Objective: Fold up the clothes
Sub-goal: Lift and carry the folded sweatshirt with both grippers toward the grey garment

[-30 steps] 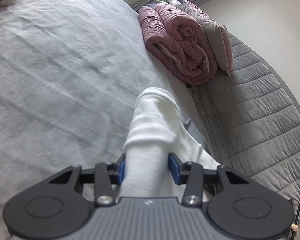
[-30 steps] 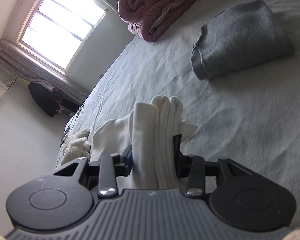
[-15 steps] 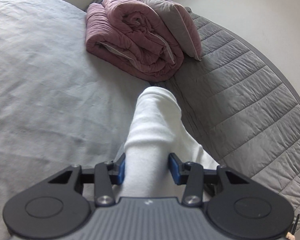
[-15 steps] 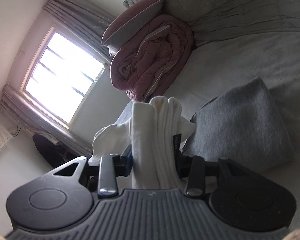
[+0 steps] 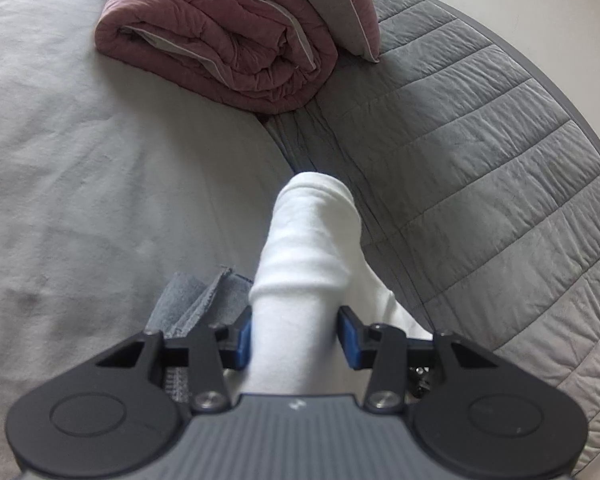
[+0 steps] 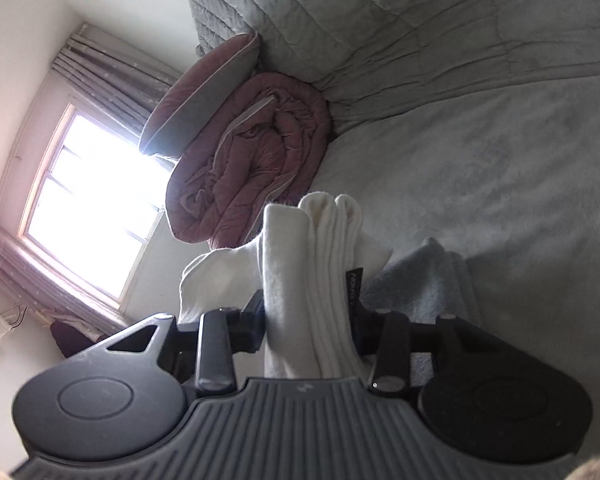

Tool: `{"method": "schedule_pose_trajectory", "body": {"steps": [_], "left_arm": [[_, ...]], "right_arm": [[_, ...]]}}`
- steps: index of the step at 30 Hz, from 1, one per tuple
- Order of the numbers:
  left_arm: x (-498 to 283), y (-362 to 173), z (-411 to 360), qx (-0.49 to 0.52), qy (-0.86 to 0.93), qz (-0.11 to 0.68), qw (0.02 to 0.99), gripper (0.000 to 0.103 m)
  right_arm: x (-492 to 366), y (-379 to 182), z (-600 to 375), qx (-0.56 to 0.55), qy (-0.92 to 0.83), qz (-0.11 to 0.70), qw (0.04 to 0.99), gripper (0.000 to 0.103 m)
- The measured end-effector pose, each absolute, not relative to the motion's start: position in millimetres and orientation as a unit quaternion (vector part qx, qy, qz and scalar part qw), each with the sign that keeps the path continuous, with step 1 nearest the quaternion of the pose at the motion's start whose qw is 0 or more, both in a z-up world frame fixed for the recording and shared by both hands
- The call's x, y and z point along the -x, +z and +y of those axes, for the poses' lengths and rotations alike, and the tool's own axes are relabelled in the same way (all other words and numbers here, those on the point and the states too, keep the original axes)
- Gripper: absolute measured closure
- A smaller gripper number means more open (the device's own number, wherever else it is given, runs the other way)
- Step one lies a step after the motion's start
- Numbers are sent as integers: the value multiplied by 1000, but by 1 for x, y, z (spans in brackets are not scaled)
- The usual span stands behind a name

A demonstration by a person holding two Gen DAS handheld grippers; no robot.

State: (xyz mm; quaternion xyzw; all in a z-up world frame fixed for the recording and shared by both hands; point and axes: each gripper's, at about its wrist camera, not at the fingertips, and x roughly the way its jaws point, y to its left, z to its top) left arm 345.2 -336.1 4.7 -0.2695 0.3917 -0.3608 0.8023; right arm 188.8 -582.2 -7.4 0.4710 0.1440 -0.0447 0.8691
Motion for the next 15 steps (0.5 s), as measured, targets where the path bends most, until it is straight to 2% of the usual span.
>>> {"method": "schedule_pose_trajectory", "body": {"steps": [3,8,11,15], "left_arm": [[-350,-16,-340,268,-347,392,809,59],[-355,-45,-333,291,-338,384,809,52],[-356,-40,-329,301,-333,376,811,47],[-355,-19,-327,289,-315,332,841,42]], "right_arm": [[-197,-20,-585,-455,-50,152,876,60],[-205,-42,-579,-424,-51,142,893,48],[-201,-35,-578,-404,-50,132,904,38],[-197,-26,-576,-380,-62,110,916,37]]}}
